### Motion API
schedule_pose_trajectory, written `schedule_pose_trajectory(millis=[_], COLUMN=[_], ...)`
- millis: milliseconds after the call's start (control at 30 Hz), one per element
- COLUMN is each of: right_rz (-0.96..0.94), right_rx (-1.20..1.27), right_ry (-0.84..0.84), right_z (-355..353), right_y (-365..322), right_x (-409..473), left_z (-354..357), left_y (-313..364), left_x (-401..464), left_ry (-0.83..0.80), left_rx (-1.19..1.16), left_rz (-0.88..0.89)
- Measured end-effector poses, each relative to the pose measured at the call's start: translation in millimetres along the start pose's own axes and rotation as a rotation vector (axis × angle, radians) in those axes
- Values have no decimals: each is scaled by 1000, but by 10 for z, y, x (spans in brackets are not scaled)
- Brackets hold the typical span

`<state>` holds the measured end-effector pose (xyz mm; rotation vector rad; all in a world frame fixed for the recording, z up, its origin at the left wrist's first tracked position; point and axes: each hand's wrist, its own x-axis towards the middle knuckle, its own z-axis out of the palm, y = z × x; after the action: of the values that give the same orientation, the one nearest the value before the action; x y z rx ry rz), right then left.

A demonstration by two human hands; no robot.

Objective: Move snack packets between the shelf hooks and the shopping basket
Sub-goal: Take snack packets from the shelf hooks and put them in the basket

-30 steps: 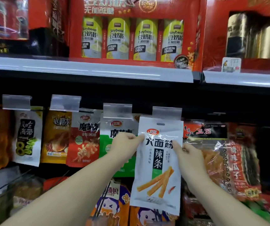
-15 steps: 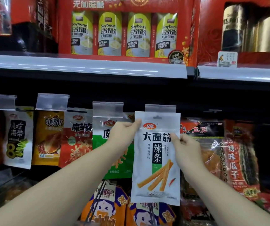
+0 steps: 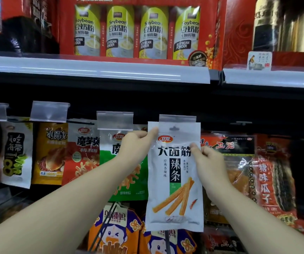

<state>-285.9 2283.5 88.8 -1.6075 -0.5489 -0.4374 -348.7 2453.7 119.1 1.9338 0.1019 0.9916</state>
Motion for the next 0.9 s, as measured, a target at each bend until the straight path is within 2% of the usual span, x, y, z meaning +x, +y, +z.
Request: schedule_pose_trajectory(millis=[367, 500, 667, 733, 800, 900], right_rz=[86, 74, -43, -150, -280, -441], right_rx=[-132, -148, -107, -206, -439, -843], right_ry=[-36, -35, 50, 81, 82, -51], right_z=[79, 103, 114, 117, 103, 112], right_y=[130, 170, 156, 156, 132, 82], right_x=[133, 172, 103, 63, 10, -127], left_z=[97, 103, 23, -79, -221, -485], left_y=[-25, -132, -266, -289, -326, -398], left_x=[110, 158, 76, -10, -109, -283], left_ry=[-37, -51, -21, 13, 18, 9], left_rx=[151, 211, 166, 246, 395, 690], left_rz=[-187, -161, -102, -53, -24, 21])
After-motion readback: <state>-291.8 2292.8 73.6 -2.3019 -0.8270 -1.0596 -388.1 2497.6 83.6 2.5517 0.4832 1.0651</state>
